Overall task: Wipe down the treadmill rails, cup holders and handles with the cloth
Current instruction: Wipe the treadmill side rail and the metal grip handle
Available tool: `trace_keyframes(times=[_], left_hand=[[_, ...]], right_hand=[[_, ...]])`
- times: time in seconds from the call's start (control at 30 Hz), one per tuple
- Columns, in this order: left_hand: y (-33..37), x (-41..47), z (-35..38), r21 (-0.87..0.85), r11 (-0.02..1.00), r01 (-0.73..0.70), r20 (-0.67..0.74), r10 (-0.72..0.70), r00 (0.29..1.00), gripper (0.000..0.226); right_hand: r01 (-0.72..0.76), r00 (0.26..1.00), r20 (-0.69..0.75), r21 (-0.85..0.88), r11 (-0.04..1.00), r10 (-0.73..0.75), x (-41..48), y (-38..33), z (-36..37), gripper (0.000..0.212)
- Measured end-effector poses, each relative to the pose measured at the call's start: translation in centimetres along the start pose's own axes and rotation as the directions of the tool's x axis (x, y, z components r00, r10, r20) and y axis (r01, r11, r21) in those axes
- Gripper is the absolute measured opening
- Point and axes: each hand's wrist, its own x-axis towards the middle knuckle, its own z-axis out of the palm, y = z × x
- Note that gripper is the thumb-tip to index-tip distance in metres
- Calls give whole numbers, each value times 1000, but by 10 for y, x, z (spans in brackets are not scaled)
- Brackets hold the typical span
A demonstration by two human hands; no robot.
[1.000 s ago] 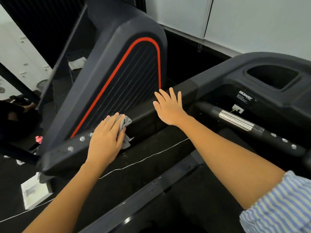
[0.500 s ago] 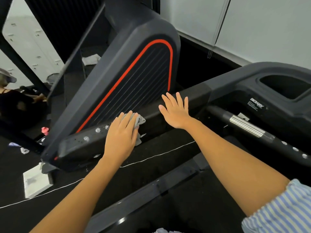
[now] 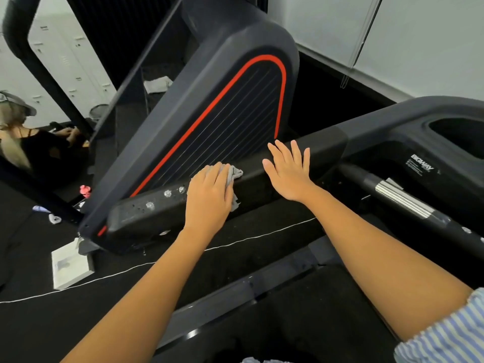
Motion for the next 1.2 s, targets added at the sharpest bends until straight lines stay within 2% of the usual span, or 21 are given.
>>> trace_keyframes(times=[0.07,0.13,0.2,0.23,0.27,0.3,0.37,0.4,0.43,0.47,0.53,0.6,0.63,0.7,0.77,0.8,0.87,1.0,1.1,1.2], left_hand=[[1,-7,-5,-103,995,14,-5,-15,1000,33],[9,-10,-17,-337,937,95,-2,-102,995,25],[21,-14,-33,-558,784,273,44,-301,953,16],[28,-16,-41,-648,673,357,88,-399,913,18],[34,-20,-47,-718,561,413,134,-471,872,23],[42,-24,-54,-773,448,450,194,-509,839,27],[50,-33,-59,-836,247,491,340,-470,815,37],[51,-38,-59,-839,184,512,409,-408,817,42],[51,-43,-59,-829,170,533,455,-348,820,46],[48,-47,-58,-815,222,536,461,-312,831,51],[33,-49,-60,-771,432,469,365,-305,880,48],[10,-47,-70,-651,660,376,172,-354,919,42],[-3,-47,-75,-605,718,344,66,-386,920,43],[-35,-50,-84,-528,771,355,-102,-473,875,43],[-69,-56,-83,-463,751,470,-125,-580,805,39],[-85,-59,-81,-429,719,547,-103,-640,761,39],[-106,-64,-76,-390,672,629,-43,-696,717,40],[-113,-65,-67,-453,579,678,44,-745,665,45],[-112,-61,-65,-519,501,692,42,-794,606,53],[-112,-57,-64,-540,455,708,39,-827,561,58]], right_hand=[[-19,1000,23,-8,1000,20,1,-2,-2,54],[-34,997,74,52,998,30,-3,-7,-7,54],[-26,995,97,268,963,0,-23,-20,-12,52],[-15,995,97,432,902,-30,-39,-31,-14,51],[-15,992,109,607,795,-65,-58,-42,-15,50],[-34,984,138,769,639,-114,-78,-55,-17,51],[-128,951,199,951,283,-238,-109,-78,-20,55],[-160,940,203,972,174,-272,-117,-86,-19,54],[-172,943,199,978,121,-265,-120,-91,-16,51],[-163,954,184,981,105,-237,-119,-94,-12,46],[-75,981,106,980,183,-164,-110,-98,-7,38],[28,995,3,956,293,-103,-97,-99,-5,40],[88,995,-65,925,369,-73,-90,-98,-6,42],[232,969,-237,752,617,-76,-75,-94,-5,45],[293,933,-317,398,870,-169,-62,-90,7,43],[285,927,-316,239,928,-203,-58,-90,16,40],[262,934,-283,118,958,-220,-55,-96,32,39],[302,938,-222,141,943,-267,-50,-113,41,47],[401,906,-218,169,900,-363,-47,-125,40,45],[541,840,-170,189,819,-516,-50,-135,45,47]])
